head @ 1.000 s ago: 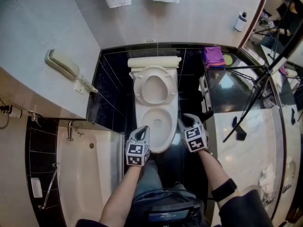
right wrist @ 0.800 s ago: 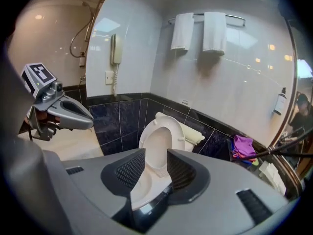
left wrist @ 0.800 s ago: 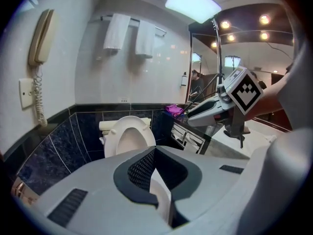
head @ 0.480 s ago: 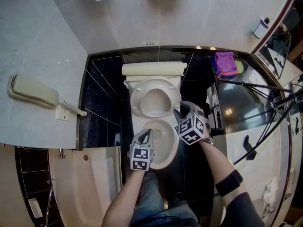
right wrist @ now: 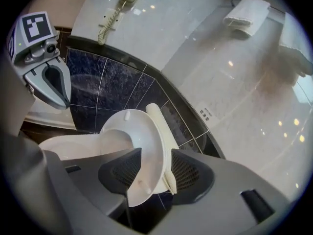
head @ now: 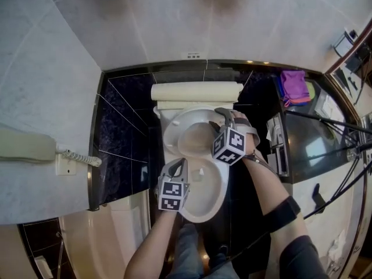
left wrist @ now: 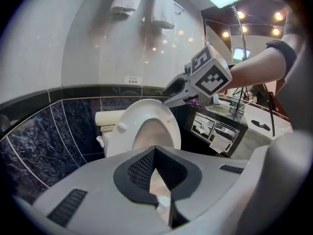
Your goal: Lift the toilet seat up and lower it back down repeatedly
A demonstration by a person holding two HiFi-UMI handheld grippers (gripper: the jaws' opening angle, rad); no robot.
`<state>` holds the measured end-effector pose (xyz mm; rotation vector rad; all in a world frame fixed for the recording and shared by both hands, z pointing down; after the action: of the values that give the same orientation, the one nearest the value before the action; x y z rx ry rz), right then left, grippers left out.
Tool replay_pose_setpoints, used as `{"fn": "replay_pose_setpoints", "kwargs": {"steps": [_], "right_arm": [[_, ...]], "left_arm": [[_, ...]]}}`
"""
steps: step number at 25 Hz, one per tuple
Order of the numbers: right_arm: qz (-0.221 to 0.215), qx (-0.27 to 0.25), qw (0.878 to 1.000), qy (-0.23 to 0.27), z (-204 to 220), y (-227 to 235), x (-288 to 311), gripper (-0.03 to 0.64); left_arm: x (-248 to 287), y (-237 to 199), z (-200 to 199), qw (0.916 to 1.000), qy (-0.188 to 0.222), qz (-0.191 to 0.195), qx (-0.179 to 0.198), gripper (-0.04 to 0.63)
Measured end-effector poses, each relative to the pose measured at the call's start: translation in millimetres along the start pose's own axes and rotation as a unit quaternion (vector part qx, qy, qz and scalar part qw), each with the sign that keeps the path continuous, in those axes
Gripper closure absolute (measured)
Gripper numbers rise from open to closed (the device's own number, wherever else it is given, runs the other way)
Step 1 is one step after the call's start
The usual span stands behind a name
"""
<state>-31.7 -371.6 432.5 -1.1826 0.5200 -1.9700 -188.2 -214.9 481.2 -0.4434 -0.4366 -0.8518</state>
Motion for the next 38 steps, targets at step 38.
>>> {"fn": "replay_pose_setpoints", "kwargs": {"steps": [38], "right_arm": [[0.041, -0.099, 0.993, 0.043, 3.3, -117.8, -120.3, 0.540]], "left_arm": [[-10.4, 66.5, 75.3, 0.9990, -0.011, -0.012, -0.040, 0.604]]}}
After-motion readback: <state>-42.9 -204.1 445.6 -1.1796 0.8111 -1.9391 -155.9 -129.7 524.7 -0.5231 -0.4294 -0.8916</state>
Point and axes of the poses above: the fingertips, and each gripper's own axes: x forward along the fingers, y to its right, z out of its underside, the point moved 9 cm from there along -x, backward along the fingers, and after that the axes turned 10 degrees about z, right-handed, at the moved point
